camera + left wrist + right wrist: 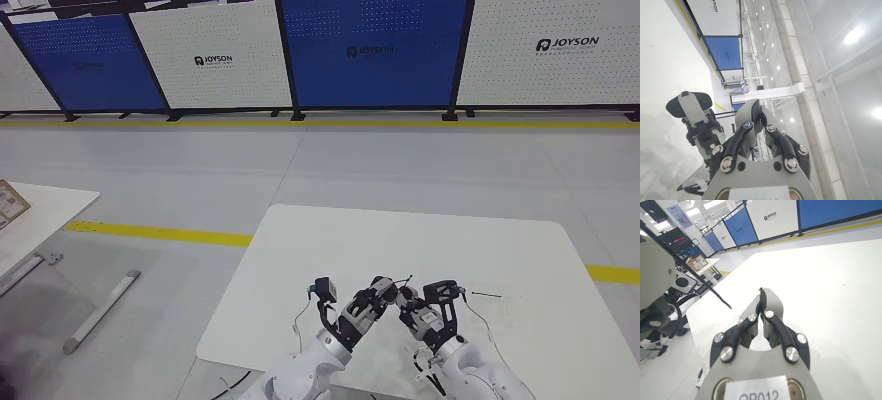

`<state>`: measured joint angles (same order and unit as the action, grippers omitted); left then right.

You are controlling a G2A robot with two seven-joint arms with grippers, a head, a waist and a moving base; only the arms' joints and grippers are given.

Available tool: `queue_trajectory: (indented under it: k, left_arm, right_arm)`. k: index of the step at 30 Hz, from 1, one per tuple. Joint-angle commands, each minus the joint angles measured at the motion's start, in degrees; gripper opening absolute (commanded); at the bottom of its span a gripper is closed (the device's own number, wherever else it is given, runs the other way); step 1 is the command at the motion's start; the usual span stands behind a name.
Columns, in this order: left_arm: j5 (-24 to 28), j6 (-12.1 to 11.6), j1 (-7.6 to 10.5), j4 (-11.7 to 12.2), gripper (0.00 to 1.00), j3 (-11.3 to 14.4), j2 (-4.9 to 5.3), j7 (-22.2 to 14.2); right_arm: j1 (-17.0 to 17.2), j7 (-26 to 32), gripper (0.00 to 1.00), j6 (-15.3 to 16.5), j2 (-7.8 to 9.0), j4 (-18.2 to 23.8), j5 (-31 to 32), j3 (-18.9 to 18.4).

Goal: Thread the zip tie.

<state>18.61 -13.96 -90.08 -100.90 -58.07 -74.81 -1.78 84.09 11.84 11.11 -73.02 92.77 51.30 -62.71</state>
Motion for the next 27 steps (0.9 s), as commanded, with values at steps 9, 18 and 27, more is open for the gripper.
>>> queue_trajectory:
  k: [9, 18, 27]
  left_arm:
    - [0.40, 0.91, 1.51, 1.68, 0.00, 0.42, -0.31, 0.93]
    - [-0.07, 1.14, 1.69, 2.25, 0.00, 0.66, -0.39, 1.05]
    - [-0.57, 1.14, 1.57, 2.36, 0.00, 0.76, -0.41, 0.85]
  right_arm:
    - [0.45, 1.83, 0.31, 0.33, 0.20, 1.16, 1.45, 0.37]
    - [0.20, 1.06, 0.25, -0.02, 0.13, 2.33, 1.69, 0.66]
    - [0.03, 1.06, 0.12, -0.40, 0.10, 2.75, 1.84, 0.84]
